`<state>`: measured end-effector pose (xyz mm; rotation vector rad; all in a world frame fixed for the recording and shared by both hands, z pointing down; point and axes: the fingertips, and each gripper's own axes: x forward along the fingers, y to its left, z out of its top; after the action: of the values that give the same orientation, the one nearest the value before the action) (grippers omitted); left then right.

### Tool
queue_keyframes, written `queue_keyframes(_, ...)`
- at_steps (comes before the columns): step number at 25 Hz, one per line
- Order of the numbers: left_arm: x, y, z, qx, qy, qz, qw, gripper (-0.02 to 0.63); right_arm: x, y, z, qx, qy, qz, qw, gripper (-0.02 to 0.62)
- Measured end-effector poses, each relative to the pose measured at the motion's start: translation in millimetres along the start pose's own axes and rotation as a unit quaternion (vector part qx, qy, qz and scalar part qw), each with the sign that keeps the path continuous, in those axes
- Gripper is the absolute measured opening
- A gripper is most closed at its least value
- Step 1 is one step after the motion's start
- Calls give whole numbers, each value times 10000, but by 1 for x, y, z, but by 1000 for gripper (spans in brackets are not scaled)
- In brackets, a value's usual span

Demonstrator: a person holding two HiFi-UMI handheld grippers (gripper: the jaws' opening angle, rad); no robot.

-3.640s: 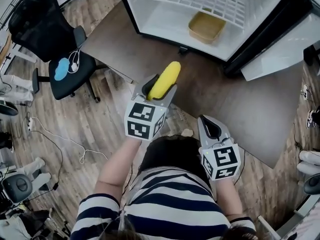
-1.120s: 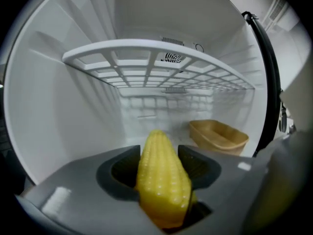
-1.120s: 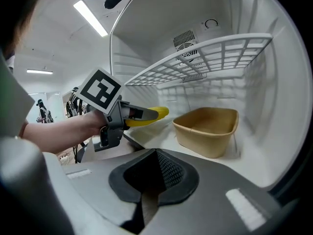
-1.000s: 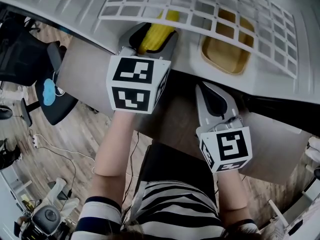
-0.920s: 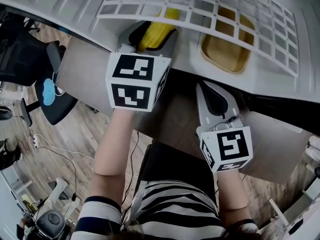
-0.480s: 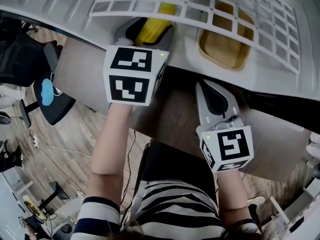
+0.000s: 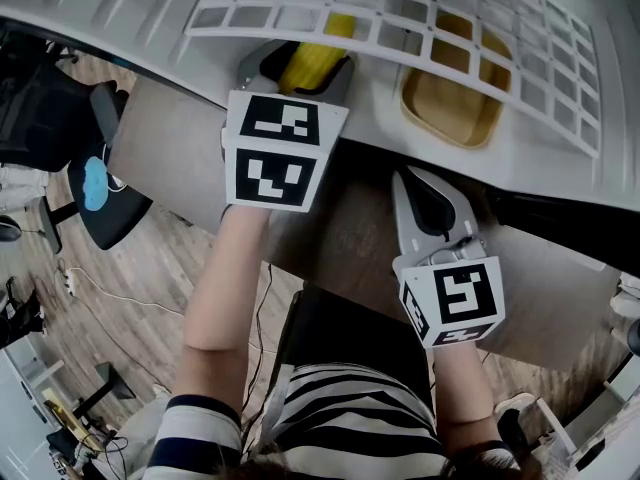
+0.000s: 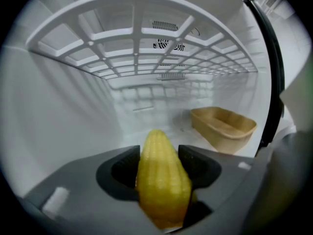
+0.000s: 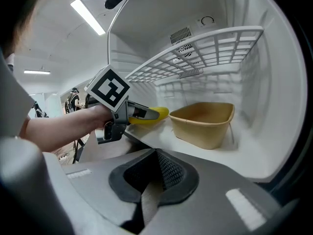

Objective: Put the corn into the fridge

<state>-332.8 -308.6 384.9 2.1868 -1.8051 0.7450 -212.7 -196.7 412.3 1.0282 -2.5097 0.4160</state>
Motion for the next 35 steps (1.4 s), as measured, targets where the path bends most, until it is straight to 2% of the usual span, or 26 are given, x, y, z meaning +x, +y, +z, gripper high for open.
queue_keyframes(6,-1,-3,-1,284,72,74,9995,0,-5,1,3,14,-1,-41,10000,-2)
queue_keyframes(17,-4,1,-8,455,-68,227,9987,0,-7,3,3,42,-83,-48,9999,-2)
queue_keyframes(35,-57,10,-2,-131,-606,227,9978,0,-21,8,25,25,-236,-30,9997,-2)
